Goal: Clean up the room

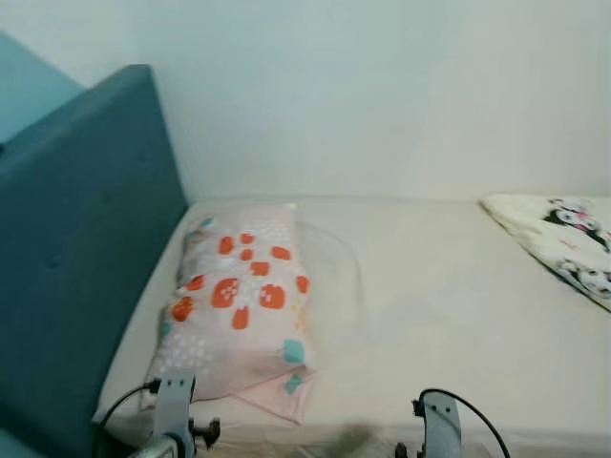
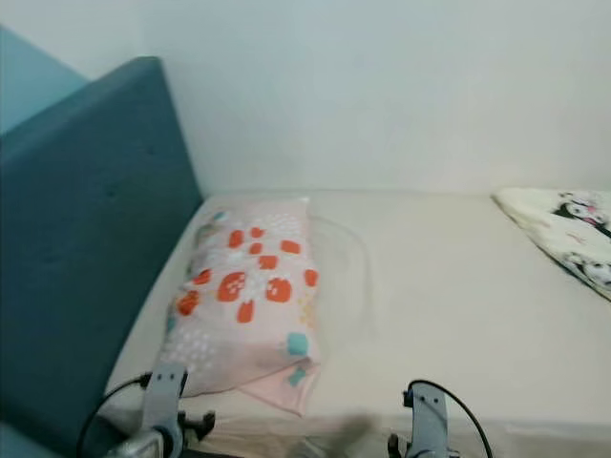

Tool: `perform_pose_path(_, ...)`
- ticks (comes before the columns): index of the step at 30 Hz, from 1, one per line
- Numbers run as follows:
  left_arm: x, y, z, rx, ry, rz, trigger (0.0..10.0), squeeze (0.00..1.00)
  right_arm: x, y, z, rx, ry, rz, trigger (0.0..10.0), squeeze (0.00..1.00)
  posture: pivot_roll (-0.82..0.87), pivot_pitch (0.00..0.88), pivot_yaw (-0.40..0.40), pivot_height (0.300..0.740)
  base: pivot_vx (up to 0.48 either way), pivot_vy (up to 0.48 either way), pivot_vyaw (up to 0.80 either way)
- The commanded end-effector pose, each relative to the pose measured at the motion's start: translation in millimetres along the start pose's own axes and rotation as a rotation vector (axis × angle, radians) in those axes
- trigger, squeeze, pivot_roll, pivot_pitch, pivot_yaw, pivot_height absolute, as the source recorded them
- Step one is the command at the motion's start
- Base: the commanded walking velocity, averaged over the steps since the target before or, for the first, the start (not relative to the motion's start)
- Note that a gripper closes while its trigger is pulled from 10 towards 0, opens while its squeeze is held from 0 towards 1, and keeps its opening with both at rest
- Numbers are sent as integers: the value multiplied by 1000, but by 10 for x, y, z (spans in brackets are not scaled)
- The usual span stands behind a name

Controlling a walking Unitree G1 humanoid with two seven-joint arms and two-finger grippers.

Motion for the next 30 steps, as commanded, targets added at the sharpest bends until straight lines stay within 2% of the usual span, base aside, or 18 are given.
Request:
perform_pose_path(1,-4,35,3,11,11,-18,10000,0,2,11,29,3,5,-14,10000,0,-25,0,2,740,0,0,0)
perform_pose_path(6,-33,222,-29,21,15,-71,10000,0,3,43,91,36,33,-37,10000,0,-28,0,4,740,0,0,0)
perform_pose_path(18,-24,216,17,43,35,-77,10000,0,5,112,133,33,75,-87,10000,0,-28,0,4,740,0,0,0)
perform_pose_path(22,0,86,77,42,43,-28,10000,0,5,110,142,57,82,-85,10000,0,-24,0,3,740,0,127,0)
perform_pose_path(24,33,-74,139,19,63,32,10000,0,6,103,152,61,86,-82,10000,0,-25,0,3,740,0,480,0)
perform_pose_path(30,54,-180,144,8,66,57,10000,0,6,112,159,59,90,-86,10000,0,-25,0,0,740,0,400,0)
Point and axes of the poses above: a point about 5 cm out from each wrist's last joint towards the gripper, its own x axis pointing back from the gripper into the wrist, its own y axis along the axis of the wrist's last joint, z = x × y, the point moved 1 cm from there along -x, pointing out of the wrist towards the gripper, and after that the axes turned 8 degrees about x, right-handed, at the moved point
